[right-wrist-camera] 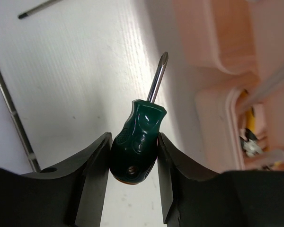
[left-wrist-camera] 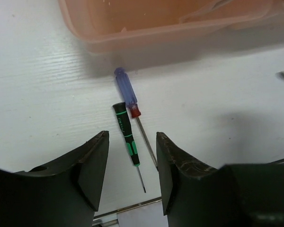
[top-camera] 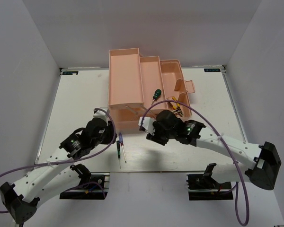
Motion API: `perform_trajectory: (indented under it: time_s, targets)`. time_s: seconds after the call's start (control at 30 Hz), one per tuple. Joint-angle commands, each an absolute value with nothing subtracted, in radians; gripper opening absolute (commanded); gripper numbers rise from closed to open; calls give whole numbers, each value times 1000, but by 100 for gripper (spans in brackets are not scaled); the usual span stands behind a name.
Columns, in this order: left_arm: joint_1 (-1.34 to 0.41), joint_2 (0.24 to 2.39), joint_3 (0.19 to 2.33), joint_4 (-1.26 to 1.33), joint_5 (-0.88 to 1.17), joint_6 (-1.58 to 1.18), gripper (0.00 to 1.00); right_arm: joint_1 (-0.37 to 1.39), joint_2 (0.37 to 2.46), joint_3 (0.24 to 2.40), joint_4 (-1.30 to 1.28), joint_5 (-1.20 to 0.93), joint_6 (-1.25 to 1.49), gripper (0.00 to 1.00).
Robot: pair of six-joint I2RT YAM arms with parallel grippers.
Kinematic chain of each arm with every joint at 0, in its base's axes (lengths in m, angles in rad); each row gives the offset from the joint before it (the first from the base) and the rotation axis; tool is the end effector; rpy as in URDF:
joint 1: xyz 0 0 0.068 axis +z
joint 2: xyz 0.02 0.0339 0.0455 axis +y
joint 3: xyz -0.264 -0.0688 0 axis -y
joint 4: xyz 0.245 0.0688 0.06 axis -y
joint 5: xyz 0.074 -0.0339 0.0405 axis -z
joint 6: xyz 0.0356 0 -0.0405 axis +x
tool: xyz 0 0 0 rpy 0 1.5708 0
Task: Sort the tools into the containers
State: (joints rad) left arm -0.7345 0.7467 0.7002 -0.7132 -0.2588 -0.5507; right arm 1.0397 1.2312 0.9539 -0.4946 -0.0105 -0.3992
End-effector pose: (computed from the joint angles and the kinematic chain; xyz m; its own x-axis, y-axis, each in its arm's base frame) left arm 0.1192 -0.0954 0.2667 -0.7025 -0.0472 -0.7101 0.1673 0.9589 -0.2292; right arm 0.1327 0.2267 0.2766 0.0111 -0.7485 -0.6631 -0.9352 0.2269 -0.2718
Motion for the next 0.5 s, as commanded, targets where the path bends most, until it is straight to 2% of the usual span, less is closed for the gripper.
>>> perform_trajectory:
  time_s: [0.0, 0.13, 0.33, 0.47]
  targets:
    - [-732, 788, 658, -657, -235, -581, 55, 1003, 1151, 985, -555, -35, -514, 0]
    - [-732, 842, 637, -623, -235, -606, 59, 941, 1100, 1009, -580, -11, -552, 0]
    - [-732, 909, 589, -551, -225, -617, 59, 861, 1081, 1020, -450, 265, -517, 0]
    - [-732, 936, 580, -516, -225, -617, 59, 810, 1140, 1087, -345, 356, -464, 0]
